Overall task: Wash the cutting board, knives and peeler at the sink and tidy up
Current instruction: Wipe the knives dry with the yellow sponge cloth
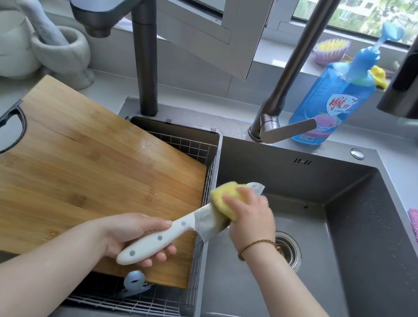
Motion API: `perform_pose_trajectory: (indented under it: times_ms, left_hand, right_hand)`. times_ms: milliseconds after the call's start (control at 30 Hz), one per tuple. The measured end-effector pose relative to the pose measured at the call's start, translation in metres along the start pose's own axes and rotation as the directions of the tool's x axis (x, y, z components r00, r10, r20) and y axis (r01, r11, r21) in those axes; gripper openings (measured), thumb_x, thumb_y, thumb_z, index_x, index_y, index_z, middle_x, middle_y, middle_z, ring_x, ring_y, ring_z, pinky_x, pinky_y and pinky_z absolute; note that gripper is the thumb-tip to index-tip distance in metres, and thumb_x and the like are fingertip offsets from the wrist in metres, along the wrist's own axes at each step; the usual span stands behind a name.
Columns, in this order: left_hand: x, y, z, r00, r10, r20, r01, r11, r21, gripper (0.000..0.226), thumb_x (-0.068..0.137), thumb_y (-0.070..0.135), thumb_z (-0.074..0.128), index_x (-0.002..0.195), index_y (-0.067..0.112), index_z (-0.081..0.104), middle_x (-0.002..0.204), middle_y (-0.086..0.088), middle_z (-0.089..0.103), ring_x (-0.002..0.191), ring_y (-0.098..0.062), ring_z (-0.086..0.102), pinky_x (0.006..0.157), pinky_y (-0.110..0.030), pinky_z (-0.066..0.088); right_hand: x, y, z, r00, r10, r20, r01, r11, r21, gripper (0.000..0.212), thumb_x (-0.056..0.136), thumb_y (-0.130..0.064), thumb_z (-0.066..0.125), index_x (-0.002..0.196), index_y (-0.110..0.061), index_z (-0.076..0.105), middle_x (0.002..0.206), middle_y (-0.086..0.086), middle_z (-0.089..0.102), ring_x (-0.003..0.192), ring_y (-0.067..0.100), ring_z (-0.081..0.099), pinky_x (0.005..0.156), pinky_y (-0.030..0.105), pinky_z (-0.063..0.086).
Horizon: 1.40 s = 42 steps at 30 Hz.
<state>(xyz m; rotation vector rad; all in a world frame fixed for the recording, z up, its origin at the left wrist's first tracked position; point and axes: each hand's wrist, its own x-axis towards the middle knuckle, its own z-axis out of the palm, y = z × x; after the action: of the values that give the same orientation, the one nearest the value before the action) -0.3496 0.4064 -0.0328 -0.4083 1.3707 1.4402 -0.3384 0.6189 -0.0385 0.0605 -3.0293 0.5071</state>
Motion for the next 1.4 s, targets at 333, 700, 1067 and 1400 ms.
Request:
perform_pose_trajectory:
  times_ms: [333, 700, 1067, 1400]
  left_hand:
    - [0.001, 0.001, -0.002, 1.000, 0.002, -0.004, -0.002, 0.998, 0.060, 0.023, 0.094, 0.019, 0.047, 0.110, 0.005, 0.053, 0.080, -0.012, 0.070, 0.062, -0.017, 0.066, 0.046, -0.027, 0.053]
    - [-0.001, 0.000, 0.003, 0.998, 0.056, -0.041, -0.054, 0.998, 0.038, 0.019, 0.095, 0.017, 0.045, 0.106, 0.003, 0.054, 0.071, -0.011, 0.068, 0.051, -0.014, 0.060, 0.040, -0.022, 0.048]
    - [-0.005, 0.000, 0.008, 0.997, 0.062, -0.047, -0.060, 0.998, 0.032, 0.019, 0.095, 0.017, 0.045, 0.106, 0.004, 0.053, 0.070, -0.010, 0.067, 0.050, -0.014, 0.059, 0.039, -0.021, 0.048]
    - [-0.007, 0.000, 0.009, 0.996, 0.070, -0.050, -0.069, 0.997, 0.023, 0.018, 0.095, 0.016, 0.045, 0.105, 0.005, 0.053, 0.068, -0.010, 0.067, 0.049, -0.014, 0.060, 0.039, -0.021, 0.048]
  right_hand:
    - [0.007, 0.014, 0.004, 0.994, 0.088, -0.068, -0.094, 0.991, -0.092, 0.050, 0.070, 0.002, 0.050, 0.106, -0.030, 0.066, 0.126, 0.005, 0.051, 0.098, 0.036, 0.054, 0.077, 0.040, 0.049]
    - [-0.005, 0.023, 0.002, 0.994, 0.087, -0.073, -0.092, 0.993, -0.076, 0.047, 0.069, -0.001, 0.058, 0.109, -0.025, 0.066, 0.126, 0.004, 0.053, 0.094, 0.035, 0.055, 0.070, 0.031, 0.047]
    - [-0.013, 0.024, 0.000, 0.979, 0.200, -0.031, -0.202, 0.975, -0.092, 0.051, 0.078, 0.001, 0.049, 0.117, -0.029, 0.060, 0.134, 0.000, 0.046, 0.106, 0.031, 0.048, 0.078, 0.029, 0.043]
    - [-0.013, 0.027, -0.001, 0.989, 0.129, -0.079, -0.141, 0.974, -0.177, 0.052, 0.078, 0.000, 0.046, 0.119, -0.030, 0.059, 0.130, -0.003, 0.047, 0.105, 0.029, 0.049, 0.077, 0.029, 0.043]
